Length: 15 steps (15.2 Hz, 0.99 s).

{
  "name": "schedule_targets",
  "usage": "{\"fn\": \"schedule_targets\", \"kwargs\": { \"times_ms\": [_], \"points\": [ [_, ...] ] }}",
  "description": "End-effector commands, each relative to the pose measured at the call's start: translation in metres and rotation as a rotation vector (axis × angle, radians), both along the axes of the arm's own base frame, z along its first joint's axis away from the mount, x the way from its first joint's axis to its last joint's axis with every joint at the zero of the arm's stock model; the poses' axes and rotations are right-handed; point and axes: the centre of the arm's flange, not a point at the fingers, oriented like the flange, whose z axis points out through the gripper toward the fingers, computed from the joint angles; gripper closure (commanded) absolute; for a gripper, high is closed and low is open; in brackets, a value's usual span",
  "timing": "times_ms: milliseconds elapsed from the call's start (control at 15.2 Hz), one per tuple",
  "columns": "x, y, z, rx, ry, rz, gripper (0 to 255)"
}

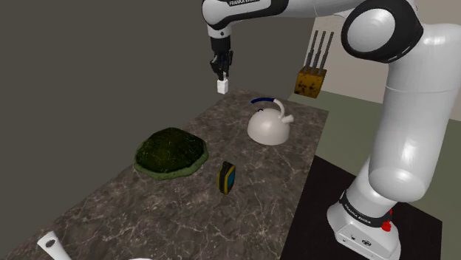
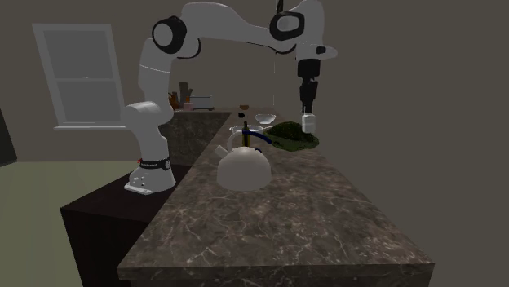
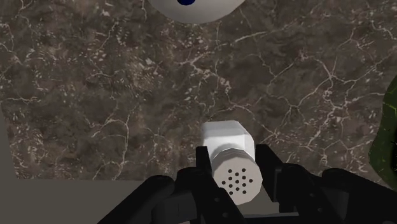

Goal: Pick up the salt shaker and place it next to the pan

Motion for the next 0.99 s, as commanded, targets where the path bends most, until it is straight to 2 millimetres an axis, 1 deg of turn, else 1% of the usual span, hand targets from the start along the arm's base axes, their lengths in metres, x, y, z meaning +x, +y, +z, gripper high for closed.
{"fn": "schedule_targets", "kwargs": {
  "times_ms": [0, 924],
  "points": [
    [-0.008, 0.023, 0.0, 0.0, 0.0, -0.001, 255],
    [-0.053, 0.202, 0.0, 0.0, 0.0, -0.001, 255]
  ]
}}
